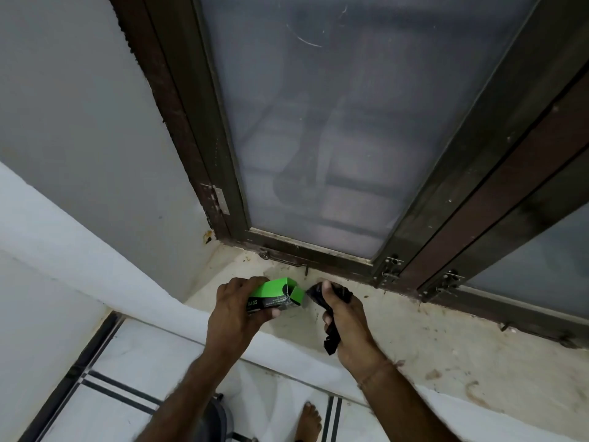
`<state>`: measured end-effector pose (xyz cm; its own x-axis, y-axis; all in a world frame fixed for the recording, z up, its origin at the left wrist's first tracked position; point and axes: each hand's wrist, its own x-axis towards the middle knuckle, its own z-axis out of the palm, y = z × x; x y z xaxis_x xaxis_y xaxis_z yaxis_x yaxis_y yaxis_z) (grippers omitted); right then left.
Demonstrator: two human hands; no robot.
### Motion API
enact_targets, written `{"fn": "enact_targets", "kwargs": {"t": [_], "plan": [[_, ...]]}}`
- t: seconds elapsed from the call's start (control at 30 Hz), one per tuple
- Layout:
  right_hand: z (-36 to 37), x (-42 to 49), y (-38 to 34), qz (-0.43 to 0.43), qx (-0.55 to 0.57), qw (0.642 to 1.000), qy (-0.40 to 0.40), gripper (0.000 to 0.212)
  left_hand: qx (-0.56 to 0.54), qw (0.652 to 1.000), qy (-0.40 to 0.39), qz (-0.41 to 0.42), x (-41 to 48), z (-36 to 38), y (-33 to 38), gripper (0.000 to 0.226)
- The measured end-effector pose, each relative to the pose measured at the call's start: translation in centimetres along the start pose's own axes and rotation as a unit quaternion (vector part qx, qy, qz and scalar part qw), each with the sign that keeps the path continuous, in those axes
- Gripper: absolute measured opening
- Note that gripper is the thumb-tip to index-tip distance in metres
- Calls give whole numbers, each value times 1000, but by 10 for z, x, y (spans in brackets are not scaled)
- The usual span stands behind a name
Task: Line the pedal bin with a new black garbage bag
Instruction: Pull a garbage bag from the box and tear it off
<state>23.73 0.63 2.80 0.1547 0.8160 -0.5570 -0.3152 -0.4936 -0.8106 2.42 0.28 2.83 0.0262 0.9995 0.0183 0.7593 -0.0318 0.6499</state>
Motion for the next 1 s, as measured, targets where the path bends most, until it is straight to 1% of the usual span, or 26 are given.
{"fn": "enact_targets", "kwargs": {"t": [0.07,0.1,0.17,0.23,0.3,0.33,0.47,0.6,0.67,0.77,0.93,1.0], "plan": [[-3,4,0,37,-7,999,24,29,-18,1000,7,-1,0,0,0,78],[-5,4,1,64,5,998,12,32,-24,1000,10,-1,0,0,-1,78],[-8,4,3,111,78,990,-43,39,-24,1000,10,-7,-1,-1,-2,75],[-9,2,2,118,143,978,-93,47,-17,1000,6,-16,-2,0,-5,71],[-8,2,2,99,155,974,-129,53,-13,1000,3,-20,-4,0,-6,70],[-6,0,0,87,140,977,-138,52,-10,1000,1,-20,-4,0,-6,69],[-4,-4,-3,4,26,991,-131,35,-1,1000,-1,-7,-4,1,-2,67],[4,-9,-4,-75,6,986,-152,27,8,1000,-9,8,-2,1,4,66],[8,-9,-3,-98,-15,984,-146,26,14,1000,-11,20,-1,1,7,65],[11,-7,1,-112,-42,984,-129,26,21,999,-10,32,-2,3,6,61],[14,-3,8,-106,-51,986,-116,25,44,999,-3,31,1,3,2,60],[16,-2,11,-107,-76,985,-110,23,66,997,-8,45,5,4,0,59]]}}
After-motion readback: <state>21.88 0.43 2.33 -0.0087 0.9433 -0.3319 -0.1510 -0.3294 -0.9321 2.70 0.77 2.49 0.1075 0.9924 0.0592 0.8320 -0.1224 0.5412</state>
